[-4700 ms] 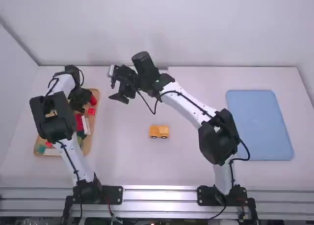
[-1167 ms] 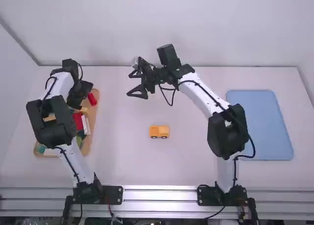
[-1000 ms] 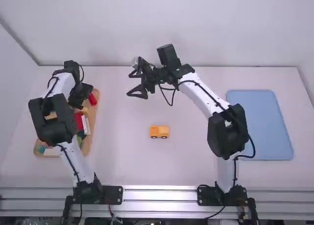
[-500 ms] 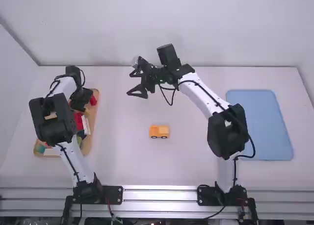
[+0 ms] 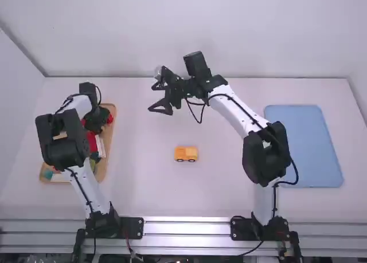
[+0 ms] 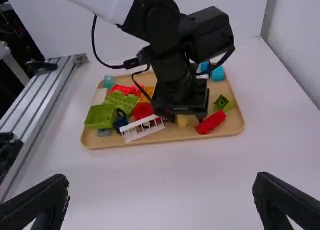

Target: Assemble lego blocks to make yellow taxi

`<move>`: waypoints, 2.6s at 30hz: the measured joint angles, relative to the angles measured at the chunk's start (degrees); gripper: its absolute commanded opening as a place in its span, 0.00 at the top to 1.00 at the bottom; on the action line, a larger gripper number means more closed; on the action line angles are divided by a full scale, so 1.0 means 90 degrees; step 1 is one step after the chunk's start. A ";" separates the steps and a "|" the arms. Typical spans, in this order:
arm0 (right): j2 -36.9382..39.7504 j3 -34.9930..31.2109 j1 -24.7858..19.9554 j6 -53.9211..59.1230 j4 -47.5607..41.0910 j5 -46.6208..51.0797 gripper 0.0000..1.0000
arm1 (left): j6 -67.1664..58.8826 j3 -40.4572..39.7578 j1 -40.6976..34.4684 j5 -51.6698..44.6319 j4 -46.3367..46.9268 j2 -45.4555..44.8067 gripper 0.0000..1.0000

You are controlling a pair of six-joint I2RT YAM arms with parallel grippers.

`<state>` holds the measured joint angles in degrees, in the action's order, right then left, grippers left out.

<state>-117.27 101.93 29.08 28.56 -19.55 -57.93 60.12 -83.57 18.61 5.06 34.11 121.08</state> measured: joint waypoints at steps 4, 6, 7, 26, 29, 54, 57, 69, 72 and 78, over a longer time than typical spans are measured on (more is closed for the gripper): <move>0.0000 0.0000 0.0000 -0.0002 -0.0012 0.0000 0.01 | 0.0056 0.0138 -0.0002 0.0087 -0.0202 0.0002 0.46; 0.0000 0.0000 0.0000 0.0000 -0.0012 0.0000 0.01 | 0.0073 0.0202 -0.0002 0.0126 -0.0277 0.0000 0.52; 0.0000 0.0000 0.0000 0.0000 -0.0012 0.0000 0.01 | 0.0080 0.0221 -0.0002 0.0151 -0.0306 -0.0005 0.57; 0.0000 0.0000 -0.0027 -0.0340 -0.0005 0.0002 0.02 | 0.0032 0.0313 0.0010 0.0053 -0.0044 -0.0206 0.87; 0.0002 0.0000 -0.0153 -0.0678 -0.0061 0.0291 0.01 | -0.0231 0.0483 0.0015 0.0056 0.0095 -0.0855 0.91; 0.2897 -0.2652 -0.0469 -0.1817 0.0872 0.4269 0.02 | -0.2980 0.4330 -0.2339 -0.1481 -0.4187 -0.5797 0.91; 0.3371 -0.4155 -0.0639 -0.2310 0.2647 0.4051 0.01 | -0.3381 0.4330 -0.2565 -0.1785 -0.4534 -0.5586 0.91; 0.3427 -0.6494 -0.1528 -0.3657 0.6086 0.1178 0.00 | -0.5146 0.4330 -0.4391 -0.1734 -0.5967 -0.4748 0.85; 0.3427 -0.6494 -0.1528 -0.3803 0.6081 0.1134 0.01 | -0.5384 0.4330 -0.4670 -0.1613 -0.6171 -0.4520 0.88; 0.3427 -0.6494 -0.1506 -0.4068 0.6020 0.1078 0.04 | -0.5994 0.4330 -0.5005 -0.1481 -0.6462 -0.4155 0.94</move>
<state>-86.43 43.48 15.53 -8.05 34.63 -48.23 6.17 -44.60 -26.44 -8.27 -24.05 83.68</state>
